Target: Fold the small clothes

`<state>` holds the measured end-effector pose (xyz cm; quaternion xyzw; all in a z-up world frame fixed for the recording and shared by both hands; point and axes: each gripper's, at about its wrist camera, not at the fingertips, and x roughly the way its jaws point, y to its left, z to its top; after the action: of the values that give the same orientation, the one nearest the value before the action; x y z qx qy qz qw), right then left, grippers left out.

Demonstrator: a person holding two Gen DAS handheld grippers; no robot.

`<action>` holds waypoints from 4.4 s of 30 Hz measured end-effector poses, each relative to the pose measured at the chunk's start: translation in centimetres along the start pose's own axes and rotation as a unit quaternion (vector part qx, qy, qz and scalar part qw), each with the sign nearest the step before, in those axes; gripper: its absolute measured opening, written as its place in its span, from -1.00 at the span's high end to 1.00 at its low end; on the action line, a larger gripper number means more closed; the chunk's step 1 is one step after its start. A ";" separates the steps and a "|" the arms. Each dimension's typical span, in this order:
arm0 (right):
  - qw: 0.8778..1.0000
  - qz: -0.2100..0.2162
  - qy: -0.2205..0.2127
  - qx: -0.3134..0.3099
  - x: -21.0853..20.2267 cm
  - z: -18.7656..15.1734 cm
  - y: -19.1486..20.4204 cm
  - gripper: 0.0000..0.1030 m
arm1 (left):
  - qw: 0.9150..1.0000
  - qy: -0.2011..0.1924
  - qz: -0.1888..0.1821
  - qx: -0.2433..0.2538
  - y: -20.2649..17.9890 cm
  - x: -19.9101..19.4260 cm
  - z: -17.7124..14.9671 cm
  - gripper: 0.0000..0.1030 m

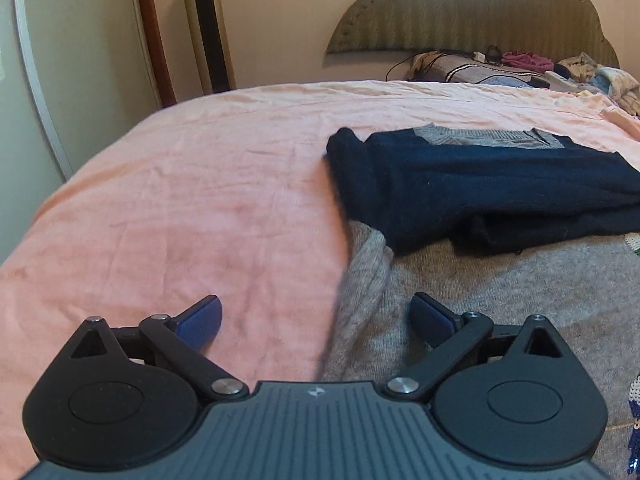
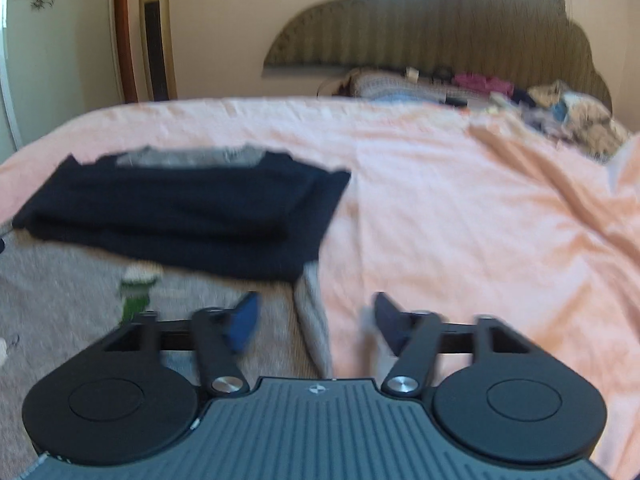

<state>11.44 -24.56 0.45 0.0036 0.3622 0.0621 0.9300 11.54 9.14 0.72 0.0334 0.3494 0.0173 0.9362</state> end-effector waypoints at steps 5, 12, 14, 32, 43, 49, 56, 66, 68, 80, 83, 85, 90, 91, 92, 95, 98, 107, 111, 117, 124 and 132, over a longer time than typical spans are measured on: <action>0.999 -0.015 -0.005 0.033 -0.2 0.1 -1.8 0.88 | 1.000 -0.015 0.004 0.023 0.8 -0.3 0.0 0.60; 0.998 0.011 -0.011 0.069 -2.8 -0.9 -1.7 -0.29 | 1.000 -0.003 0.010 0.012 0.4 -2.5 -0.3 0.37; 0.997 0.023 -0.021 0.070 -4.7 -1.9 -1.5 -0.46 | 1.000 0.017 -0.007 -0.019 1.3 -4.2 -0.9 -0.46; 0.985 0.085 0.044 0.141 -9.8 -7.1 -1.8 -0.33 | 0.986 0.053 -0.103 -0.123 4.8 -10.3 -7.3 -0.63; 0.988 0.075 0.048 0.125 -11.5 -8.8 -3.3 0.88 | 0.988 0.052 -0.089 -0.117 4.2 -11.1 -8.2 0.80; 0.975 0.118 0.061 0.180 -12.3 -9.7 -3.6 0.49 | 0.982 0.067 -0.126 -0.125 4.7 -12.5 -9.2 0.54; 0.954 0.190 0.087 0.213 -14.0 -12.3 -3.3 0.10 | 0.963 0.061 -0.187 -0.184 5.5 -14.1 -11.1 -0.39; 0.960 0.151 0.076 0.223 -15.4 -12.8 -6.4 0.87 | 0.968 0.075 -0.175 -0.165 5.9 -14.3 -10.4 0.90; 0.953 0.172 0.086 0.235 -14.5 -13.7 -6.5 0.86 | 0.967 0.089 -0.172 -0.166 5.9 -13.6 -11.2 0.88; 0.938 0.237 0.141 0.210 -15.6 -14.6 -3.3 0.80 | 0.924 0.123 -0.262 -0.250 7.2 -15.9 -13.9 0.65; 0.950 0.216 0.124 0.188 -17.1 -13.8 -3.8 0.82 | 0.922 0.137 -0.258 -0.253 7.0 -15.8 -13.9 0.89; 0.955 0.197 0.116 0.189 -18.1 -14.0 -5.4 0.86 | 0.929 0.132 -0.251 -0.236 7.1 -16.3 -13.9 0.89; 0.944 0.198 0.123 0.233 -18.1 -16.0 -6.9 0.81 | 0.922 0.139 -0.261 -0.251 8.2 -16.1 -15.1 0.82; 0.943 0.203 0.120 0.237 -18.5 -16.2 -6.8 0.58 | 0.917 0.146 -0.272 -0.251 8.4 -16.3 -15.1 0.75; 0.940 0.215 0.116 0.237 -19.1 -16.4 -6.6 0.20 | 0.913 0.151 -0.282 -0.253 8.4 -16.7 -15.3 0.66; 0.932 0.248 0.131 0.231 -20.1 -17.4 -5.6 -0.19 | 0.896 0.160 -0.322 -0.261 8.3 -17.9 -16.3 -0.14; 0.920 0.268 0.135 0.253 -20.0 -18.2 -4.7 0.04 | 0.895 0.157 -0.333 -0.252 7.0 -18.8 -16.7 -0.37; 0.951 0.194 0.141 0.195 -22.3 -17.7 -6.1 0.84 | 0.927 0.156 -0.286 -0.186 6.2 -20.1 -15.9 0.90; 0.942 0.208 0.149 0.217 -21.4 -18.8 -6.5 0.89 | 0.925 0.170 -0.287 -0.183 7.1 -18.7 -17.1 0.88; 0.960 0.184 0.060 0.202 -23.2 -14.1 -5.6 -0.35 | 0.956 0.093 -0.235 -0.148 9.9 -20.9 -12.1 0.74; 0.988 0.092 -0.026 0.123 -12.8 -4.6 2.2 -0.34 | 0.987 -0.039 -0.104 -0.113 0.2 -14.6 -5.0 -0.81; 0.999 -0.008 -0.038 -0.005 -3.4 -5.1 5.1 -0.42 | 0.998 0.002 -0.062 0.002 -5.2 -8.8 -7.4 -0.83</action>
<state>4.93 -20.11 -0.75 -0.0013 0.3262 0.0562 0.9436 0.14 3.81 0.49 0.0133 0.3530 -0.0416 0.9346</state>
